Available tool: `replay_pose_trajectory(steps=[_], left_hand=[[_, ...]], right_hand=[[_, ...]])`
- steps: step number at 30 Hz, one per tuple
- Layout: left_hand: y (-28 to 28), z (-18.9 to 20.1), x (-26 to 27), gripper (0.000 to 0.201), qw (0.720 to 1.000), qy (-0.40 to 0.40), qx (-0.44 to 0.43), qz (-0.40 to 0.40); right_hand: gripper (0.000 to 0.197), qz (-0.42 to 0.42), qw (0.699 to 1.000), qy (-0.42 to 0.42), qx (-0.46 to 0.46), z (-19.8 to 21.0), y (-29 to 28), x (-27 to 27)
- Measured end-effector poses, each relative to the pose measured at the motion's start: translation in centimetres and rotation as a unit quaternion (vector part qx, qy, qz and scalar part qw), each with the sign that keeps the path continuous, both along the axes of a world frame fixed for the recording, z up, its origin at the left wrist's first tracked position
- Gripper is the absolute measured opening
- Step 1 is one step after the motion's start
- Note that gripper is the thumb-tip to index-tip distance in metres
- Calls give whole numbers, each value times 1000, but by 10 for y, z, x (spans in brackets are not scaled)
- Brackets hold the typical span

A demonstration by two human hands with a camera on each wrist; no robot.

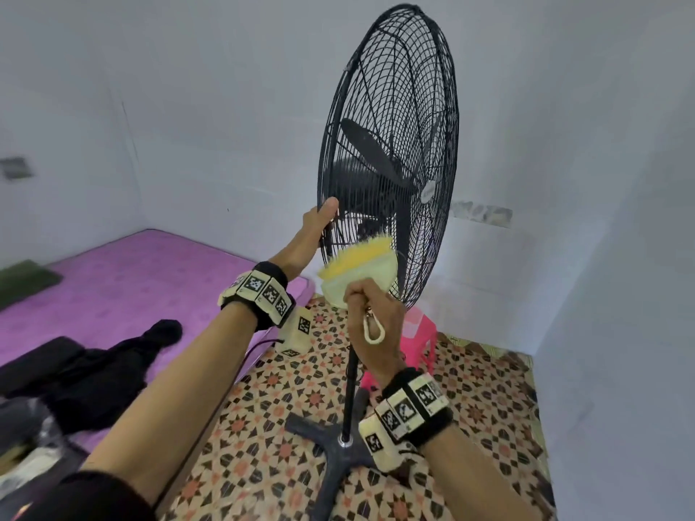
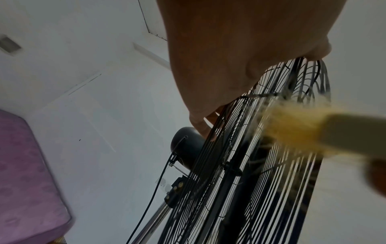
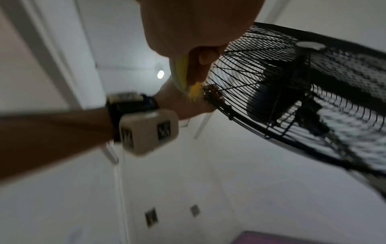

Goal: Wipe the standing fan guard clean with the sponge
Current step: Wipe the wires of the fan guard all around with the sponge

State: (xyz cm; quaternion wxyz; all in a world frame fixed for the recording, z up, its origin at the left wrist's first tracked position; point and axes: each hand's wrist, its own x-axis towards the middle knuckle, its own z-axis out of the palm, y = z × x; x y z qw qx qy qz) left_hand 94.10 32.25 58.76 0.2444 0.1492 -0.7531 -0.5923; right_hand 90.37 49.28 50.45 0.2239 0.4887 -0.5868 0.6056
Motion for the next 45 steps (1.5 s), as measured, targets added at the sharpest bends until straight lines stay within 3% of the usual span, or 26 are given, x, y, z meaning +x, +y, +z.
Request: replay_pose_trajectory(steps=[2,5,7,13,15,19,22,25,28,30,32,38,40,45], left_hand=[[2,-2,-1,110,1000,6,-4,4],[1,-5,-3,117,999,34,-3,26],[0,-4,-4,124,998,41,-1,38],[11,-8,-11,122,996,69,3,60],[14,-9,-11,119,994,83,9,66],[22,-6,-10,107,993,84,0,82],[35,-9,-15,86,990,104,-18,97],[38,-11,-20,92,986,118,5,119],[32,-11,-18,112,985,120,31,119],[32,-12,-15,108,983,126,48,127],[32,-15,-17,100,979,127,63,145],[40,-23,-36,97,962,142,102,207],[44,-23,-36,99,959,150,116,212],[50,-25,-32,103,943,174,141,246]], right_hand=[[23,30,1000,-1,1,-4,-3,-11],[23,27,996,-22,81,-49,8,-28],[24,21,993,-51,101,-59,17,-32],[24,79,997,-4,20,17,7,-27],[25,85,996,-6,38,-5,7,-37],[26,51,985,-102,127,-77,29,-53],[23,80,990,-75,85,-28,36,-43],[24,117,992,-35,18,33,23,-42],[24,134,987,-65,57,7,16,-56],[25,119,979,-107,123,-42,25,-68],[28,109,968,-157,161,-65,38,-77],[27,184,977,-76,72,28,40,-74],[28,191,971,-116,86,23,36,-84],[26,139,928,-251,240,-39,58,-106]])
